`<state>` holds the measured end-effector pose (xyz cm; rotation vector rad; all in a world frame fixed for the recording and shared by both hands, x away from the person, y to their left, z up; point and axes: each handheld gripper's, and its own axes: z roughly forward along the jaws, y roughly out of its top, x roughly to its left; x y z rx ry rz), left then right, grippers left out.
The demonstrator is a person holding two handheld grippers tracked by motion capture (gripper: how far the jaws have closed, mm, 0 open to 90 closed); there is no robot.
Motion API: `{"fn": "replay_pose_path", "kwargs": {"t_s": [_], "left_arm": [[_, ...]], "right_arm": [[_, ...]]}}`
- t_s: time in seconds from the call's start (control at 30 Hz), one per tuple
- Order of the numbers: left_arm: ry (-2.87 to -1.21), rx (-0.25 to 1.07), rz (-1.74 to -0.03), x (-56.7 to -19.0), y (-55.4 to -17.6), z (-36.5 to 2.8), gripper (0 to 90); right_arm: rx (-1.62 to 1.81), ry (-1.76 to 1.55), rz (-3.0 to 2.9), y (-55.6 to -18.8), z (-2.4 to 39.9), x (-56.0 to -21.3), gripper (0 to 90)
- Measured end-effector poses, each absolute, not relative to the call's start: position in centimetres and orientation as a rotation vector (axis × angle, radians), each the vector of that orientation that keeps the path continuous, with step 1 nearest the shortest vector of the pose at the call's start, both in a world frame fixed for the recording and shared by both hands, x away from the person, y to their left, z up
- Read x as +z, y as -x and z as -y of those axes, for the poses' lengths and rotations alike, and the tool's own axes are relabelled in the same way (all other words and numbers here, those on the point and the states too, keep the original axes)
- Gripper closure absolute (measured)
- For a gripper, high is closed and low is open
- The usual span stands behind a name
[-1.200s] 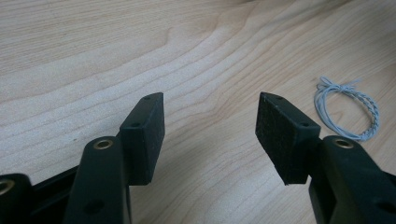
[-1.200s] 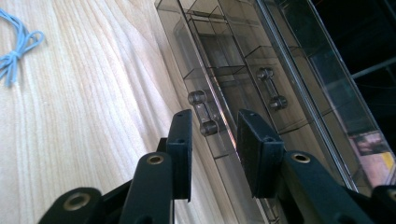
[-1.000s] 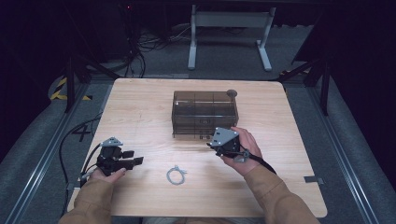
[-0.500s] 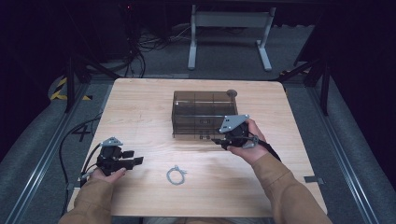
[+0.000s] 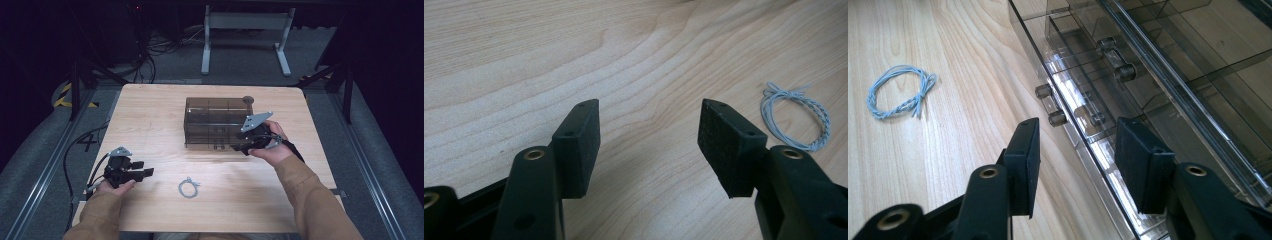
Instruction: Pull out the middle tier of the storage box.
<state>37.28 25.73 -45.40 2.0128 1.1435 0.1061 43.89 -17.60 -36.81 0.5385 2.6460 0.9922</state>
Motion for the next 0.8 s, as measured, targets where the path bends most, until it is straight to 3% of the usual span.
{"fn": "replay_pose_path", "kwargs": {"t_s": [0.8], "left_arm": [[-2.015,0.102,-1.141,-45.4,-37.3,-25.8,43.2]], "right_arm": [[0.833,-0.532,-2.833,-47.2,17.8,-38.1,60.0]]}}
